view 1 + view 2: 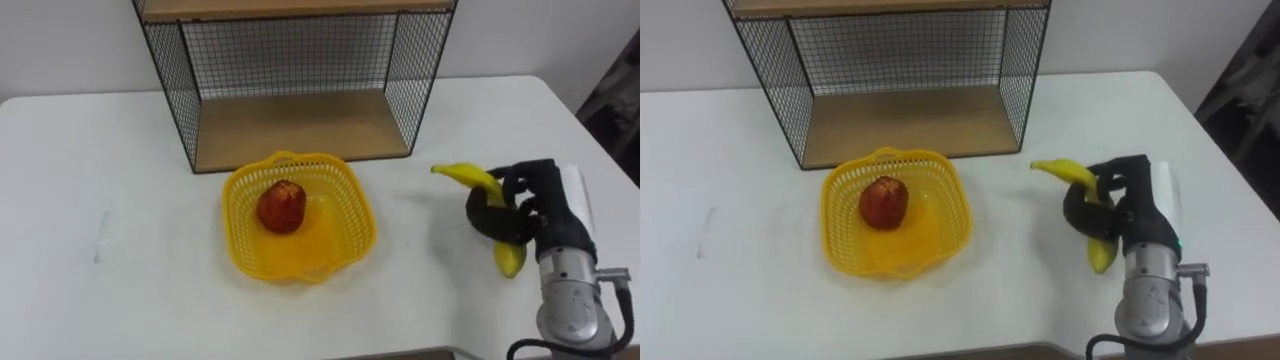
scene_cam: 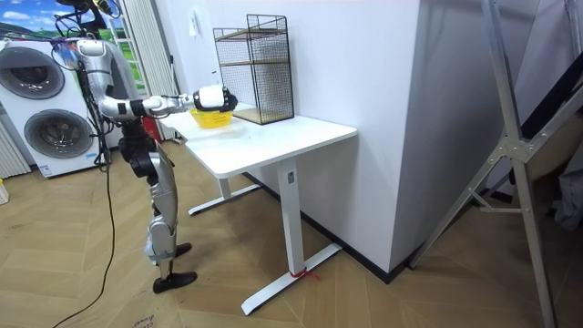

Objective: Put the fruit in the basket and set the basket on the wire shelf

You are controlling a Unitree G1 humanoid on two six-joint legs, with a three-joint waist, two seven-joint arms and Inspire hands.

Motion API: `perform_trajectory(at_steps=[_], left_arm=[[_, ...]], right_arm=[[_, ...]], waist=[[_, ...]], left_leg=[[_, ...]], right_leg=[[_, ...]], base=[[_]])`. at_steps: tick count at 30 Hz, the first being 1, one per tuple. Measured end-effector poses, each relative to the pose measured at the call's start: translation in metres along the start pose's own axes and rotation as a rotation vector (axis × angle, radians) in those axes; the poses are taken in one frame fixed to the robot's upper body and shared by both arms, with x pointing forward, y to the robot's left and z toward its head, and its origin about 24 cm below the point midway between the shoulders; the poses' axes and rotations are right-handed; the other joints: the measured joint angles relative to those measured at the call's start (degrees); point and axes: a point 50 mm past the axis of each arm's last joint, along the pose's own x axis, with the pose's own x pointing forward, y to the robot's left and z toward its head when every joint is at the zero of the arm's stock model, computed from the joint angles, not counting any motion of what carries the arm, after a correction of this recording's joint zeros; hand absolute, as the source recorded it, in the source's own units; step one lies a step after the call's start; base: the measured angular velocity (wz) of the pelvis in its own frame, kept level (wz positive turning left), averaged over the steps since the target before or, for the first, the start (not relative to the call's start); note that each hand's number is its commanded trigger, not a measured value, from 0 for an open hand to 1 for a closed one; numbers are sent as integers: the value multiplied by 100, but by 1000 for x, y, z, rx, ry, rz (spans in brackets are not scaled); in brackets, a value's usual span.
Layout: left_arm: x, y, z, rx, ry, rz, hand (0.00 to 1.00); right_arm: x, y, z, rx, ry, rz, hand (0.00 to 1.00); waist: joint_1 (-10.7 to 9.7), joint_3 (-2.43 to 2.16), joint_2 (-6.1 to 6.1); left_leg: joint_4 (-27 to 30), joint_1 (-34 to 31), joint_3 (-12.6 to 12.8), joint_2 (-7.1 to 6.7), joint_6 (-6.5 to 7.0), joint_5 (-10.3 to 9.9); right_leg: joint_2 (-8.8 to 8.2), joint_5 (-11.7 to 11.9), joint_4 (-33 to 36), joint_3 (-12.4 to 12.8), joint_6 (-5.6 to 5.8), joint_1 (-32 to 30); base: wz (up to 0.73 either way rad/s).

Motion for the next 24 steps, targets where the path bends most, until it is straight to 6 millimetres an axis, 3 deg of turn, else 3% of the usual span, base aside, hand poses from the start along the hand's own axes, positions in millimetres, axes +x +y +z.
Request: perform_trajectory(at_steps=[3, 11, 24], left_arm=[[0, -2, 0, 8, -12, -12, 0], [3, -6, 6, 38, -21, -31, 0], [4, -11, 15, 115, -47, -66, 0]], right_arm=[[2, 0, 25, 24, -120, 3, 100], [1, 21, 60, 61, -272, 153, 100], [-10, 55, 80, 50, -366, 401, 100]], waist=[[34, 26, -23], [173, 31, 8], [290, 9, 10]], left_leg=[[-1, -60, -5, 2, 0, -1], [-1, -51, -5, -1, 0, -1], [10, -147, -4, 9, -2, 2]], right_leg=[[0, 0, -20, -15, 0, -18], [-1, 0, -22, -12, 0, -28], [7, 6, -17, -6, -7, -129]], base=[[1], [0], [0]])
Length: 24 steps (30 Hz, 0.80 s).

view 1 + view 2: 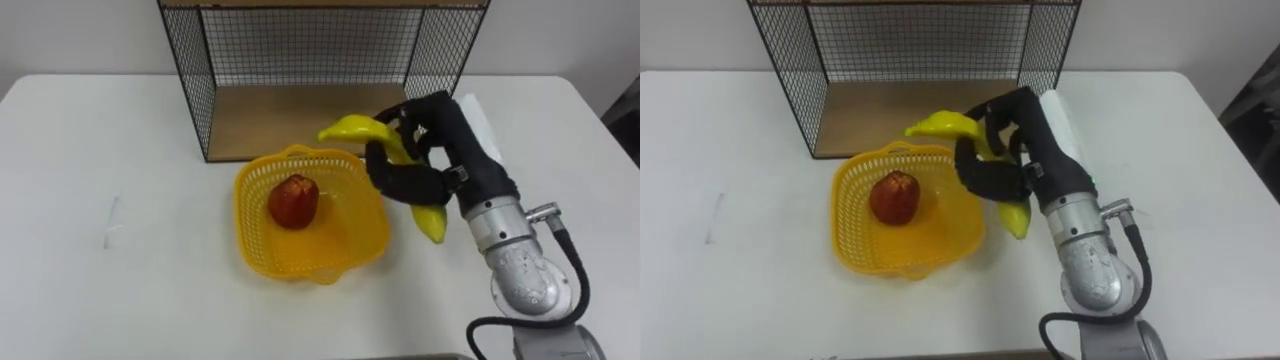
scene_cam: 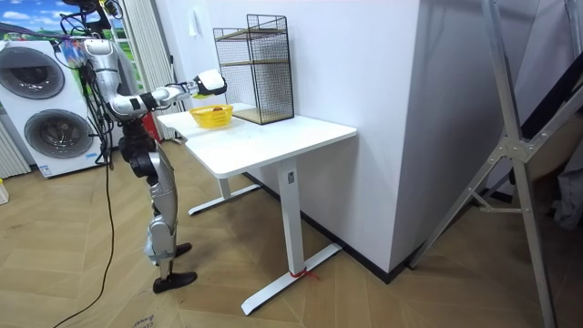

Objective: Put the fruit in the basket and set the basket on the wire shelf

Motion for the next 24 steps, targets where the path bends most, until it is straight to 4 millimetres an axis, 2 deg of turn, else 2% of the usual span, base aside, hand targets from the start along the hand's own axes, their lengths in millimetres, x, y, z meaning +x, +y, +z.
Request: perform_trajectory(at_steps=[3, 6, 7, 8, 10, 24], left_arm=[[3, 4, 8, 33, -18, -16, 0], [4, 6, 12, 41, -27, -25, 0], [4, 7, 12, 42, -24, -27, 0], [4, 8, 11, 44, -19, -28, 0], [5, 7, 10, 49, -13, -39, 0], [6, 6, 12, 66, -8, -55, 0]], right_arm=[[0, 12, 4, -3, -18, 91, 100], [0, 17, 5, -1, -25, 130, 100], [1, 18, 7, -2, -31, 141, 94], [2, 19, 8, -2, -38, 148, 66], [4, 21, 11, -4, -52, 159, 0], [6, 21, 12, -6, -60, 161, 0]], waist=[[175, -2, -4], [216, 6, -19], [225, 13, -28], [225, 17, -33], [222, 22, -33], [222, 40, -27]], left_leg=[[21, -19, -6, 4, 0, 0], [49, -50, -29, 1, 0, 0], [51, -55, -45, -1, 0, 0], [54, -62, -64, -1, 0, 0], [61, -72, -80, 0, 0, 0], [89, -145, -171, -8, 0, -1]], right_leg=[[1, 0, -6, -8, 0, -3], [-4, 0, -7, -27, 0, -6], [-6, 0, -6, -46, 0, -2], [-8, 0, -5, -75, 0, 2], [-8, 0, -3, -91, 0, 7], [-7, 0, -1, -151, 0, 9]], base=[[1], [5], [7], [7], [6], [3]])
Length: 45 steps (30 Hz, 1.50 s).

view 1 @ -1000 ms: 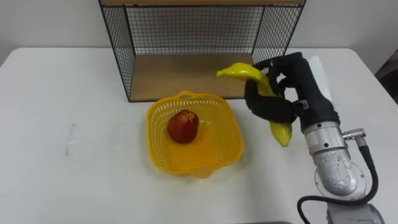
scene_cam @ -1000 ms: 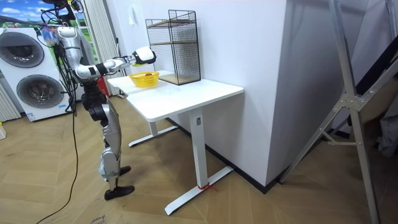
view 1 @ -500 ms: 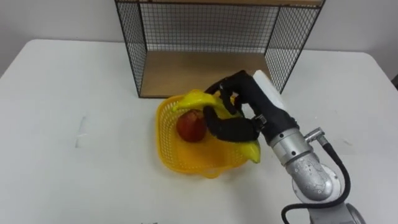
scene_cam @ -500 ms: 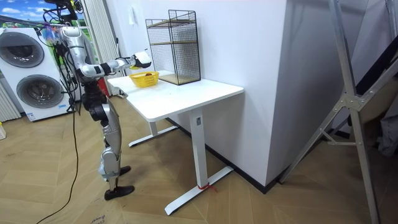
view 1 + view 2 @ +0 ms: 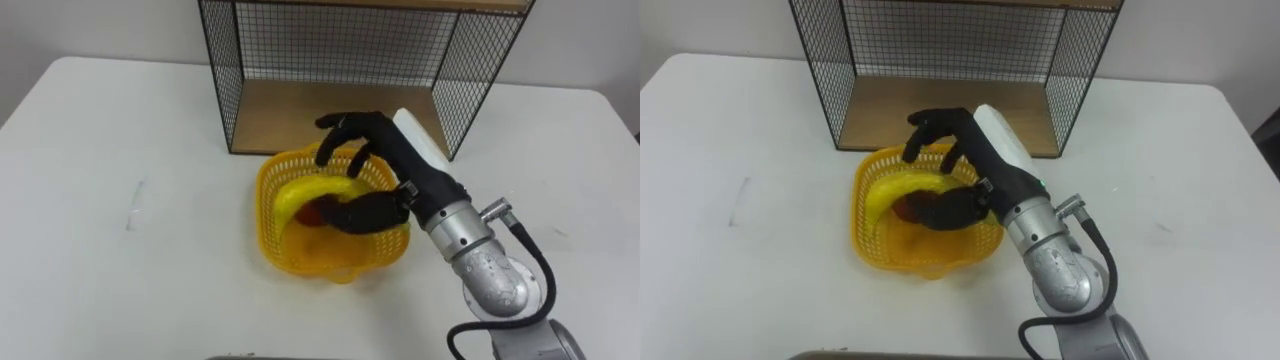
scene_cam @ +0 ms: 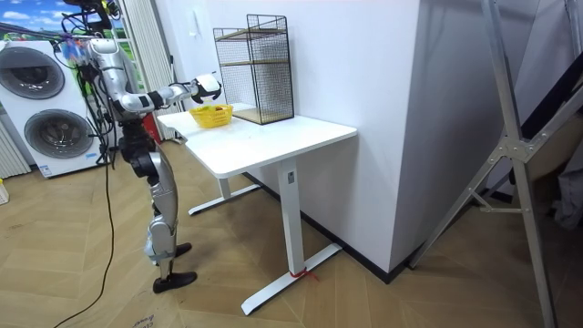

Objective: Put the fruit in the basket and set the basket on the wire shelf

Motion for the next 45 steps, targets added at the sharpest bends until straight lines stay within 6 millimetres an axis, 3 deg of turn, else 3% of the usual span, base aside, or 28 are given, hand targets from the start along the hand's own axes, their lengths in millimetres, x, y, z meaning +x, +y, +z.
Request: perform_trajectory(at_steps=[20, 27, 30, 34, 36, 39, 42, 45], left_arm=[[0, -1, 0, -3, -1, 1, 0], [-3, -4, -10, -68, 16, 7, 0], [-5, -1, -17, -168, 26, 44, 0], [-9, -1, -41, -466, 95, 106, 0], [-14, -1, -58, -575, 142, 159, 0], [-21, 5, -81, -792, 219, 297, 0], [-28, 26, -91, -971, 256, 522, 0], [-43, 66, -93, -1124, 227, 860, 0]], right_arm=[[-4, 5, -7, 27, 36, 14, 0], [-10, 1, -14, 117, 58, -4, 0], [-12, -11, -19, 198, 63, -64, 0], [-19, -32, -25, 267, 75, -183, 0], [-28, -41, -31, 284, 100, -255, 0], [-39, -54, -39, 280, 136, -373, 0], [-47, -61, -44, 309, 158, -460, 0], [-59, -64, -51, 362, 197, -546, 0]], waist=[[-25, 9, 16], [-76, 7, 25], [-104, 2, 27], [-114, -19, 87], [-98, -48, 127], [-44, -40, 263], [-27, -36, 395], [167, -81, 430]], left_leg=[[18, -10, -9, -3, -1, -1], [30, 1, -23, -6, 0, -1], [34, 0, -38, -8, 0, -1], [32, 74, -38, -9, 0, -1], [-3, 128, -52, -11, 0, -1], [-40, 224, -32, -1, 1, -3], [-86, 255, -57, 7, 3, 13], [-119, 302, -59, 11, -7, 35]], right_leg=[[2, 0, -1, 18, 0, -2], [-4, 0, -2, -14, 0, 20], [-3, 0, 0, -17, 0, 17], [-4, 0, -11, -21, 0, 78], [-3, 0, -10, -29, 0, 143], [-7, 0, -12, -2, 1, 205], [-15, 0, -19, -23, 1, 220], [-17, -2, -19, -14, 3, 226]], base=[[0], [0], [0], [0], [2], [-2], [1], [-1]])
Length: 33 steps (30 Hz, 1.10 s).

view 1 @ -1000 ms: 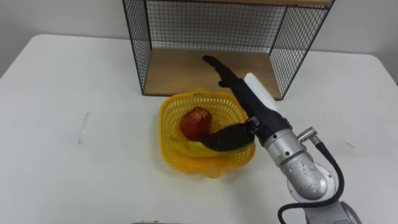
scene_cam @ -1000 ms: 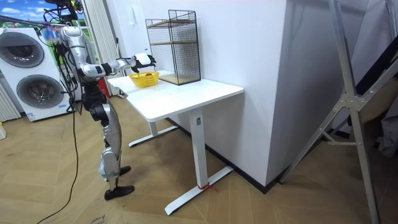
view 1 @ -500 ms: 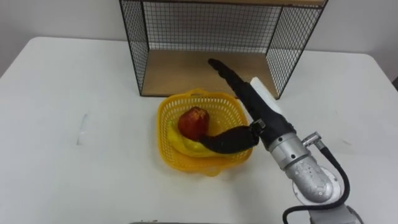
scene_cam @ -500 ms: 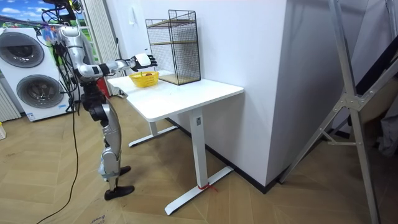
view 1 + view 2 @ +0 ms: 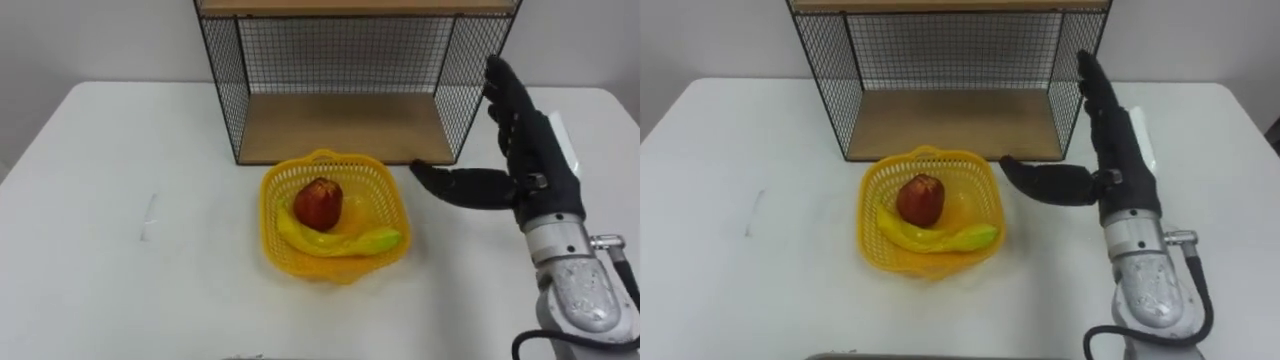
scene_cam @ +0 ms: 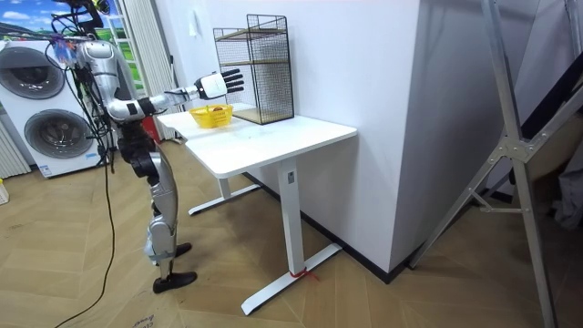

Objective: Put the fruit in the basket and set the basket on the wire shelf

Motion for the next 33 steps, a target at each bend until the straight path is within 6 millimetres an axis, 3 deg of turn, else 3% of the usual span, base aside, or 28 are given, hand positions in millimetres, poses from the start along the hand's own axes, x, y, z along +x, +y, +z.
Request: perform_trajectory(at_steps=[4, 8, 13, 15, 19, 22, 26, 33], left_arm=[[-1, 13, 39, -156, -148, 214, 0], [-18, 21, 85, -376, -300, 338, 0], [-49, 26, 136, -561, -520, 356, 0], [-69, 31, 160, -665, -630, 336, 0], [-86, 25, 178, -706, -746, 292, 0], [-101, 11, 184, -705, -788, 163, 0], [-127, -17, 192, -658, -880, -133, 0], [-161, -68, 188, -611, -836, -656, 0]], right_arm=[[-6, -4, -5, -30, 26, -41, 0], [-11, -6, -10, -61, 46, -69, 0], [-15, -8, -13, -74, 61, -81, 0], [-15, -11, -13, -70, 62, -83, 0], [-14, -16, -13, -23, 65, -105, 0], [-18, -14, -18, 26, 86, -93, 0], [-21, -9, -31, 178, 138, -43, 0], [-27, 3, -50, 364, 187, 17, 0]], waist=[[110, -22, -57], [173, -49, -145], [191, -45, -135], [91, -30, -101], [76, 11, -9], [2, 48, 34], [-157, 63, -88], [-232, 91, -258]], left_leg=[[-75, 11, -1, -25, 6, 63], [-78, 14, -3, -30, 7, 72], [-76, 5, -55, -43, 8, 71], [-69, -41, -122, -42, 6, 70], [-72, -58, -133, -43, 5, 70], [-78, -57, -147, -78, 1, 74], [-66, -106, -248, -87, -2, 77], [-25, -83, -165, -94, 0, 76]], right_leg=[[-12, 0, -24, 2, 0, -28], [-6, 2, -52, 41, -4, -25], [-10, 5, -54, -31, -5, -16], [-12, 5, -53, -129, -5, -27], [-9, 5, -58, -131, -5, -29], [-4, 4, -57, -126, -3, -48], [-8, 4, -74, -252, -3, -27], [-21, 4, -80, -101, -4, -2]], base=[[0], [0], [5], [13], [2], [2], [13], [-7]])
